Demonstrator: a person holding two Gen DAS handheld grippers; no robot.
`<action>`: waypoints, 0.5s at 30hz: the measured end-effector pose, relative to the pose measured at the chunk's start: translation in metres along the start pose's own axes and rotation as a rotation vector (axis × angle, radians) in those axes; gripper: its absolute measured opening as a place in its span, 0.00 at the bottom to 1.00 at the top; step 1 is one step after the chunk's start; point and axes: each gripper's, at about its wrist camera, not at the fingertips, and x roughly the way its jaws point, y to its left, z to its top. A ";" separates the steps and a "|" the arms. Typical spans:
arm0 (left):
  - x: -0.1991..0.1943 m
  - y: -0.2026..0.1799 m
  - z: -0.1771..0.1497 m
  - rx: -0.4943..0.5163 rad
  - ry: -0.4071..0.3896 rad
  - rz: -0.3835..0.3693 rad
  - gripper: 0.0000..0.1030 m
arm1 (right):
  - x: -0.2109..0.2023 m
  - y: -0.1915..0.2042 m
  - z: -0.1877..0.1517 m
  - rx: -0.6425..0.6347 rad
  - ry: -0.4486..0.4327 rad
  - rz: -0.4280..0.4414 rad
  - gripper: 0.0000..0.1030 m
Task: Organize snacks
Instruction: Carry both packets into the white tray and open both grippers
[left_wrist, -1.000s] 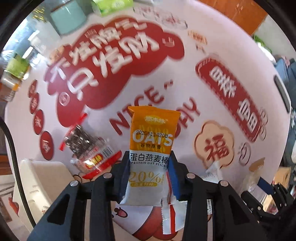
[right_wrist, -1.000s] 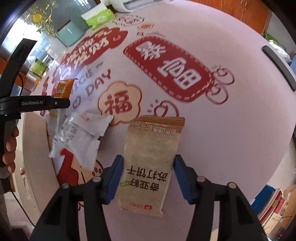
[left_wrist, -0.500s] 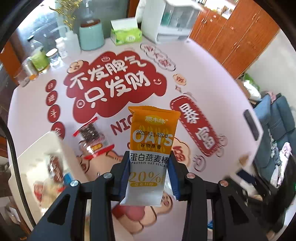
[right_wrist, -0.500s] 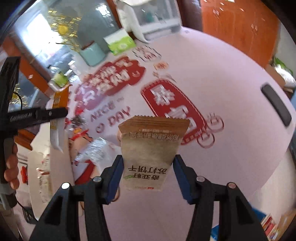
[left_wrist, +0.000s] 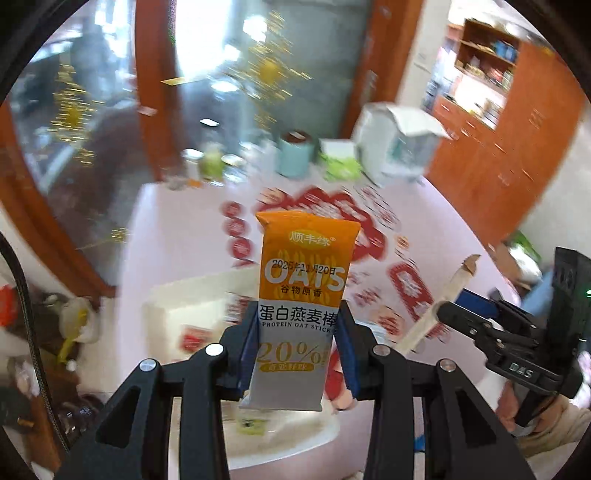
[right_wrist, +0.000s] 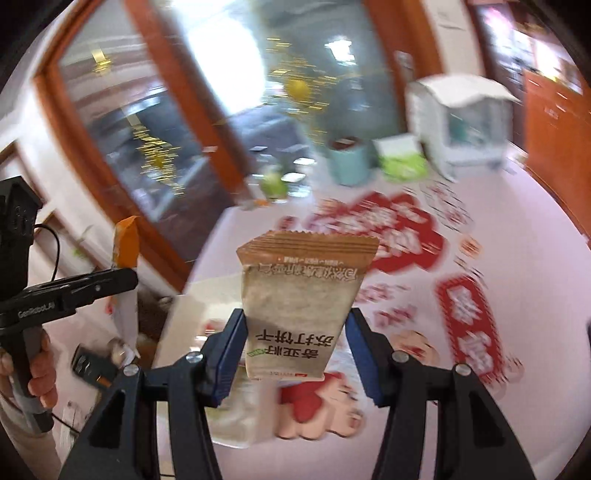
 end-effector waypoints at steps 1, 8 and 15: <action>-0.012 0.009 -0.004 -0.019 -0.027 0.034 0.36 | 0.001 0.010 0.003 -0.018 0.000 0.024 0.54; -0.024 0.051 -0.036 -0.100 -0.058 0.157 0.37 | 0.018 0.088 0.008 -0.181 0.029 0.149 0.54; 0.014 0.088 -0.078 -0.201 0.041 0.146 0.37 | 0.055 0.131 -0.016 -0.270 0.152 0.135 0.54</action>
